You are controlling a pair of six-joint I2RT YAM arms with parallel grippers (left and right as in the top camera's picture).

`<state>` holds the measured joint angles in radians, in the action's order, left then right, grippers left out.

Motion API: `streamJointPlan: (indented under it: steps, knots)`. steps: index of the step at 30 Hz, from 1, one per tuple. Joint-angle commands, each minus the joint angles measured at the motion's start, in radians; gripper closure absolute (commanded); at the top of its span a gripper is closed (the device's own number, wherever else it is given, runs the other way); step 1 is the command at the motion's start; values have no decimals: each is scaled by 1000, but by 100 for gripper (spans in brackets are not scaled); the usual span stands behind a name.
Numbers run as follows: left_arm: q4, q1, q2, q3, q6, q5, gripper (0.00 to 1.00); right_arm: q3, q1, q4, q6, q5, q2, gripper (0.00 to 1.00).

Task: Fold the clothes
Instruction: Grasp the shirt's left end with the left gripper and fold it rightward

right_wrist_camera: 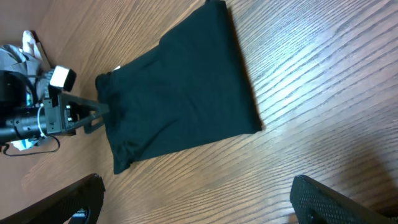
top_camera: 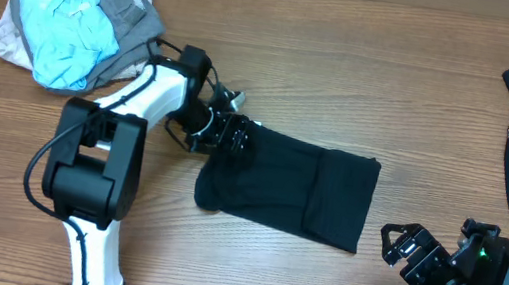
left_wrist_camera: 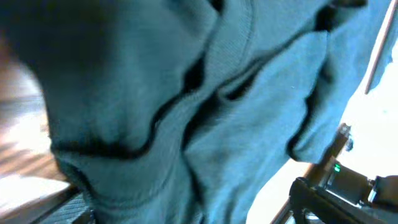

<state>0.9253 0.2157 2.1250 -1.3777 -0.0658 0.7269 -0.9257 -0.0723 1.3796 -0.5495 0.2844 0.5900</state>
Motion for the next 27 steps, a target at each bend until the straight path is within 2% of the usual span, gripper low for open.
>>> streamJointPlan:
  steps: [1, 4, 7, 9, 12, 18, 19, 20, 25, 27]
  knots:
    - [9, 49, 211, 108, -16, -235, 12, -7, 0, -5, -2, 4, -5, 0]
    - [15, 52, 211, 108, -16, -257, 26, -7, 0, -5, -2, 4, -5, 0]
    - [19, 52, 211, 108, -14, -266, 51, -7, 0, -5, -2, 4, -5, 0]
    - [18, 52, 211, 108, -7, -266, 56, -7, 0, -5, -2, 4, -5, 0]
    - [16, 53, 211, 108, 11, -266, 68, -7, 0, -5, -2, 4, -5, 0]
    - [8, 53, 211, 108, 22, -266, 82, -7, 0, -5, -2, 4, -5, 0]
    - [5, 53, 211, 108, 30, -266, 87, -7, 0, -5, -2, 4, -5, 0]
    - [2, 53, 211, 108, 39, -266, 96, -7, 0, -5, -2, 4, -5, 0]
    - [-15, 52, 211, 108, 55, -273, 96, -7, 0, -5, -2, 4, -5, 0]
    - [-10, 48, 210, 106, 75, -324, 96, -7, 0, -5, -2, 4, -5, 0]
